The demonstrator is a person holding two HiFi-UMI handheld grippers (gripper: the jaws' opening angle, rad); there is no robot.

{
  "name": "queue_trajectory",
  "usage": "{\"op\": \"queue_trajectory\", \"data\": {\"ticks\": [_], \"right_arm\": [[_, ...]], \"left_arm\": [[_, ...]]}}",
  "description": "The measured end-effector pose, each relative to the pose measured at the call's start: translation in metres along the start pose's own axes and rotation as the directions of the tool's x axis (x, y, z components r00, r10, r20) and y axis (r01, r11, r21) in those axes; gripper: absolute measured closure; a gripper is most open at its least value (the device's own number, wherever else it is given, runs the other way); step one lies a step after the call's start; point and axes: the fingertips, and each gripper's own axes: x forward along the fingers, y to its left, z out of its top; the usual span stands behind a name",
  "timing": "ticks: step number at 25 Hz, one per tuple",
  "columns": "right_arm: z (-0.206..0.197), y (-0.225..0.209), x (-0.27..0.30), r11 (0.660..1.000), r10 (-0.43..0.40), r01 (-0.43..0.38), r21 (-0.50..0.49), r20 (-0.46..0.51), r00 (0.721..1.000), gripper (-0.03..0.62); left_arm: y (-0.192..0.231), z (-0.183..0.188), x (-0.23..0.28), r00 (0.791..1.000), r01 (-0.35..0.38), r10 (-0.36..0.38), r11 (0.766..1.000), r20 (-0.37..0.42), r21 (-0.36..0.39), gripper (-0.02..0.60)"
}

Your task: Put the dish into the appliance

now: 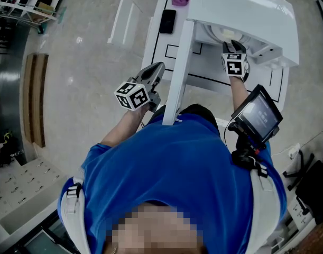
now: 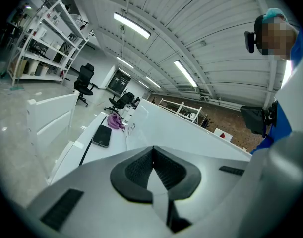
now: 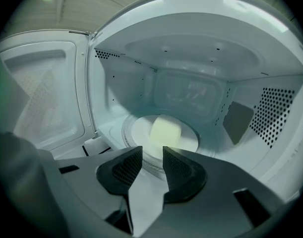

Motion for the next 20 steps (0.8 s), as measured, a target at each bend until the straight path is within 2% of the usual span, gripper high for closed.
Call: {"op": "queue_trajectory", "data": {"ticks": [20], "right_arm": [[0.017, 0.001, 0.005, 0.999, 0.010, -0.010, -0.039, -0.009, 1.000, 0.471]], "left_arm": [[0.000, 0.000, -0.013, 0.999, -0.036, 0.036, 0.999, 0.013, -0.011, 0.575]]}}
